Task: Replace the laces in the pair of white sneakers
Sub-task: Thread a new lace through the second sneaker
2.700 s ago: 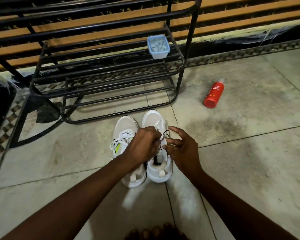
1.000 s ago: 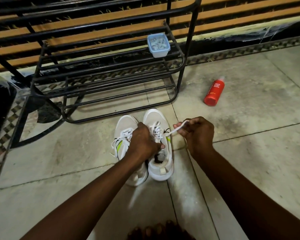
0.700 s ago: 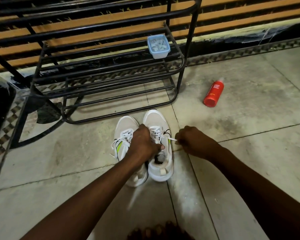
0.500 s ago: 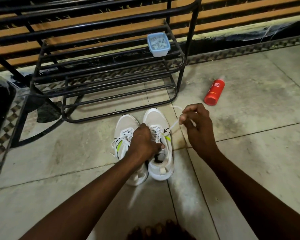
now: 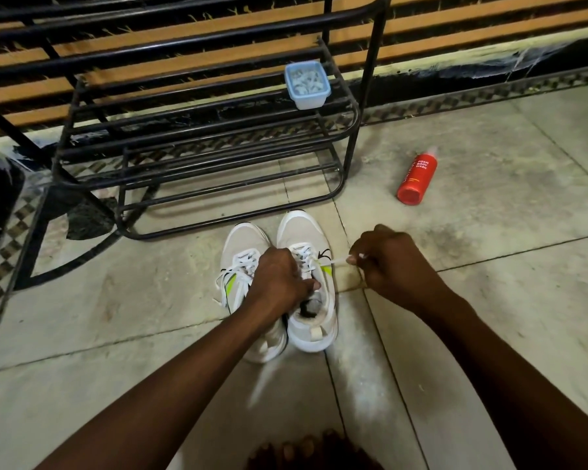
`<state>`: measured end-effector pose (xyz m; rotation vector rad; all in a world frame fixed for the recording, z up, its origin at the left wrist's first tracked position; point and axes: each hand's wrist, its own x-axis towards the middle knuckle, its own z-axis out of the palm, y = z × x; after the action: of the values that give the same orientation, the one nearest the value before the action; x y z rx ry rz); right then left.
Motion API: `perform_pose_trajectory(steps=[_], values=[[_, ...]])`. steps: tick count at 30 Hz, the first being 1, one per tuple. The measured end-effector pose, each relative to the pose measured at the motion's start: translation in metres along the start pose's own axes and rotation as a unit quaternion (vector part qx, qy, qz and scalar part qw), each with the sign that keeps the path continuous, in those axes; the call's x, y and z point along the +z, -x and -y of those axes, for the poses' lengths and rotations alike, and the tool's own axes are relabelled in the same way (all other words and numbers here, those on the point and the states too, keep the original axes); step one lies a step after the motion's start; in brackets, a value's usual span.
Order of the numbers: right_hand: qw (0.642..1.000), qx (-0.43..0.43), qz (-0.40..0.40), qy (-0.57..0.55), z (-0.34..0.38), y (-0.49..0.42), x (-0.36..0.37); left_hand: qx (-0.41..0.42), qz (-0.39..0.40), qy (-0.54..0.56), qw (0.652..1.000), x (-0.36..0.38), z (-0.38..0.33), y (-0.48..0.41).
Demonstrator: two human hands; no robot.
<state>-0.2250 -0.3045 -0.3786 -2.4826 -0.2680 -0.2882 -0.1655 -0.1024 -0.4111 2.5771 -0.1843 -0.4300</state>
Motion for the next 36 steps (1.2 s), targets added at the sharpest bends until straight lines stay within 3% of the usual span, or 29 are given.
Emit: perform_pose_trajectory(steps=[2,7,13,18,28,32,36], values=[[0.999,-0.006,-0.027,-0.015,0.010,-0.003,-0.013,0.002,-0.001,-0.005,1.000,-0.001,-0.001,0.002],[0.999,-0.031,0.009,0.006,0.033,-0.005,-0.018,0.015,0.010,-0.019,1.000,-0.005,-0.004,0.004],[0.999,0.030,-0.018,-0.009,0.033,-0.005,-0.016,0.051,0.052,-0.024,0.997,-0.022,-0.006,0.006],[0.997,0.057,-0.010,-0.047,0.032,-0.005,-0.011,0.074,0.036,-0.033,0.996,-0.037,0.000,0.000],[0.993,0.037,0.001,-0.108,0.040,-0.015,-0.001,0.092,0.006,0.080,0.993,-0.049,0.001,0.002],[0.980,0.082,-0.018,-0.180,0.044,-0.017,-0.006,0.119,-0.026,0.128,0.984,-0.068,-0.008,0.008],[0.935,0.133,-0.037,-0.326,0.048,-0.022,-0.014,0.145,-0.044,0.210,0.966,-0.089,-0.017,0.015]])
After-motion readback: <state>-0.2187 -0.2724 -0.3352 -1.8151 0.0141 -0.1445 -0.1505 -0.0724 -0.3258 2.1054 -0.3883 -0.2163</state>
